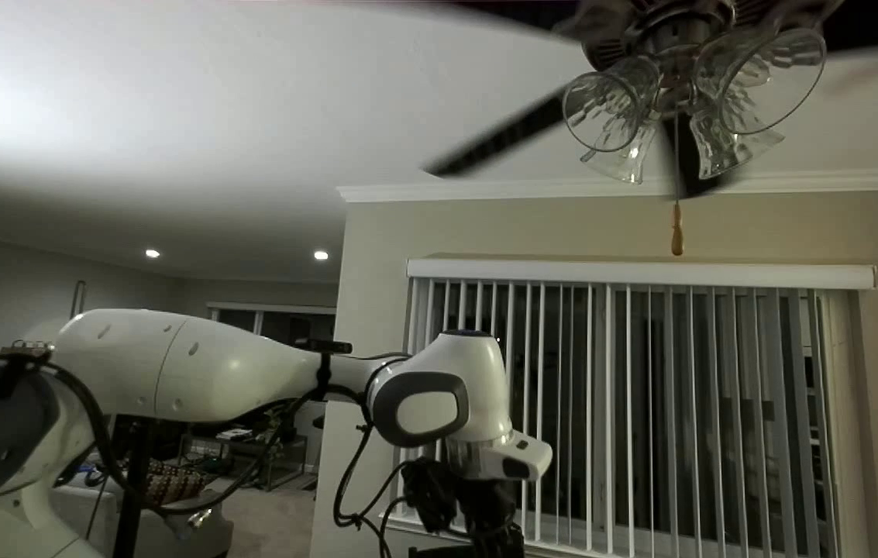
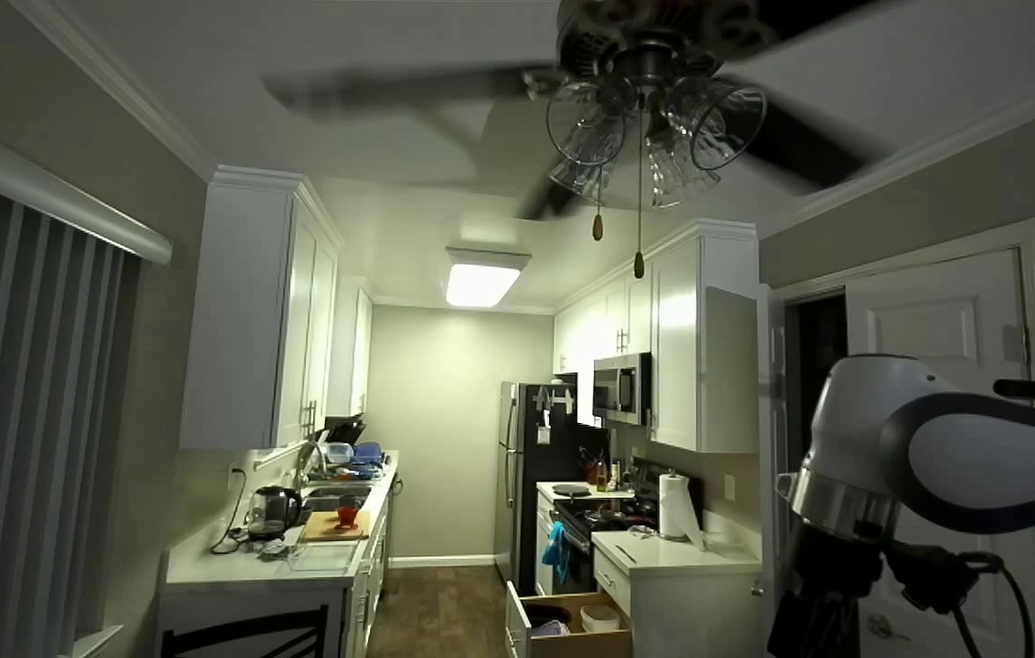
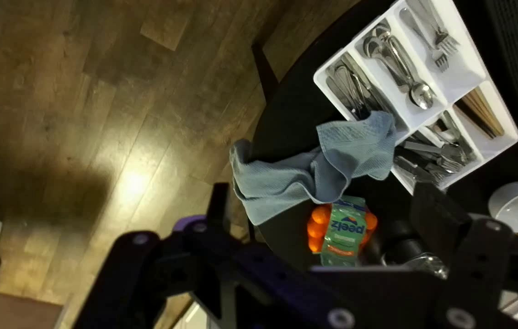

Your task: Pull the longer cord of the ceiling fan

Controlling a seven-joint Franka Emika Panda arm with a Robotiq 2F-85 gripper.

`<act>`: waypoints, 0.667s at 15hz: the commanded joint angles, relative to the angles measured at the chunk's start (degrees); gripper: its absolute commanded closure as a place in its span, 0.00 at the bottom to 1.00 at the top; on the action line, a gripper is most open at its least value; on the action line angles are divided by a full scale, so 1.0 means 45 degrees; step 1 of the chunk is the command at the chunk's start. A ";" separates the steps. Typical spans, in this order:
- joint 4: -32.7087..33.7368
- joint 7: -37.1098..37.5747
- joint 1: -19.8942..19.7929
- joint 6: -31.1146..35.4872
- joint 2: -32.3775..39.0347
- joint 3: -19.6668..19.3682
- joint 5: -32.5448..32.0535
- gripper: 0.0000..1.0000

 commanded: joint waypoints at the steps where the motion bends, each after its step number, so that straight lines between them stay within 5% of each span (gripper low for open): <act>1: 0.1869 -0.0484 0.0561 0.0299 0.1224 0.0939 -0.0868 0.00; 7: 0.5948 -0.1984 0.0904 -0.0006 0.2999 0.1372 -0.3327 0.00; 8: 0.6611 -0.0051 -0.0060 -0.0575 0.3155 0.2206 -0.4225 0.00; 9: 0.6864 0.0547 0.0469 0.0067 0.3279 0.1635 -0.2806 0.00; 10: 0.7149 0.1236 0.0325 0.0163 0.3391 0.1787 -0.2845 0.00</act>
